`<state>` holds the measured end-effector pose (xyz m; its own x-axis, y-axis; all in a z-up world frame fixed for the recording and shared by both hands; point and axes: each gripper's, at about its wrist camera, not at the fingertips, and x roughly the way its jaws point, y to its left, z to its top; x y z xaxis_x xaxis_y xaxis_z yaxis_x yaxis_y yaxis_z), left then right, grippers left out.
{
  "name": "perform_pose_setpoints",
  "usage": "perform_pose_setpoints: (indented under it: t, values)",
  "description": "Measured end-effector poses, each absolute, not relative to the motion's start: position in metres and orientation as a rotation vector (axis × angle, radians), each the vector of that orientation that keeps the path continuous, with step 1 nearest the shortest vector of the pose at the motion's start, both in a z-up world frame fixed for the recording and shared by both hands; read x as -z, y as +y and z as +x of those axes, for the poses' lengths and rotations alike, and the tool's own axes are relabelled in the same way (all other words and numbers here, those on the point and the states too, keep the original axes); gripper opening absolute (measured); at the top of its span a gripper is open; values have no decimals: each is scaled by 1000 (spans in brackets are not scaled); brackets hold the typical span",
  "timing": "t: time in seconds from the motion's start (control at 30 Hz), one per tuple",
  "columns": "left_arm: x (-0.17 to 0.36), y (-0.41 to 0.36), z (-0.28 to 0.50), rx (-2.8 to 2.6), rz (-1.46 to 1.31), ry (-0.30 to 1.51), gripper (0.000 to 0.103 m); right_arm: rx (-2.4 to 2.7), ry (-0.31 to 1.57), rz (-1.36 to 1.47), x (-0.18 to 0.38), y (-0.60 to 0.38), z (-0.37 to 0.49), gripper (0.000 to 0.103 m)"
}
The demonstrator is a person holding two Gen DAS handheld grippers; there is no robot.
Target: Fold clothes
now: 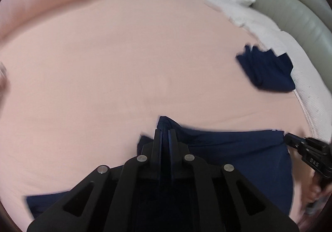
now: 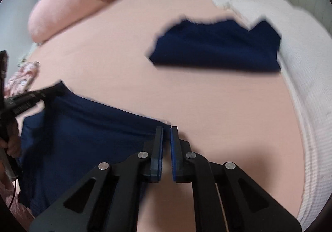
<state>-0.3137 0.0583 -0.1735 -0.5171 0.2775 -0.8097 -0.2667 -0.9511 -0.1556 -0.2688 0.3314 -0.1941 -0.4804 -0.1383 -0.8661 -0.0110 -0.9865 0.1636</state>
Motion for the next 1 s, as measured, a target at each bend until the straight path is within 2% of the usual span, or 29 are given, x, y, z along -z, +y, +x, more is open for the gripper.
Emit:
perform_pose_setpoints:
  t: [0.07, 0.13, 0.2, 0.33, 0.4, 0.47, 0.57, 0.73, 1.0]
  values:
    - [176, 54, -319, -2489, -1344, -61, 13, 2627, -357, 1535, 193, 345, -269, 5]
    - [177, 50, -322, -2488, -1346, -97, 23, 2654, -392, 1510, 184, 351, -266, 14]
    - [166, 53, -316, -2513, -1290, -59, 37, 2683, -379, 1450, 176, 351, -265, 29]
    - [165, 66, -314, -2472, -1281, 31, 37, 2612, -336, 1439, 176, 334, -267, 33]
    - [177, 75, -319, -2509, -1346, 189, 36, 2581, -246, 1509, 187, 320, -266, 34]
    - [188, 82, -324, -2541, -1404, 328, 28, 2635, -145, 1464, 186, 312, -262, 34]
    - [185, 62, -319, -2582, -1425, 266, 28, 2693, -94, 1480, 181, 316, -261, 34]
    - [179, 25, -300, -2632, -1441, 183, 29, 2673, -191, 1454, 161, 324, -251, 35]
    - [169, -33, -269, -2711, -1461, 40, 29, 2323, 0, 1343, 142, 193, -251, 37]
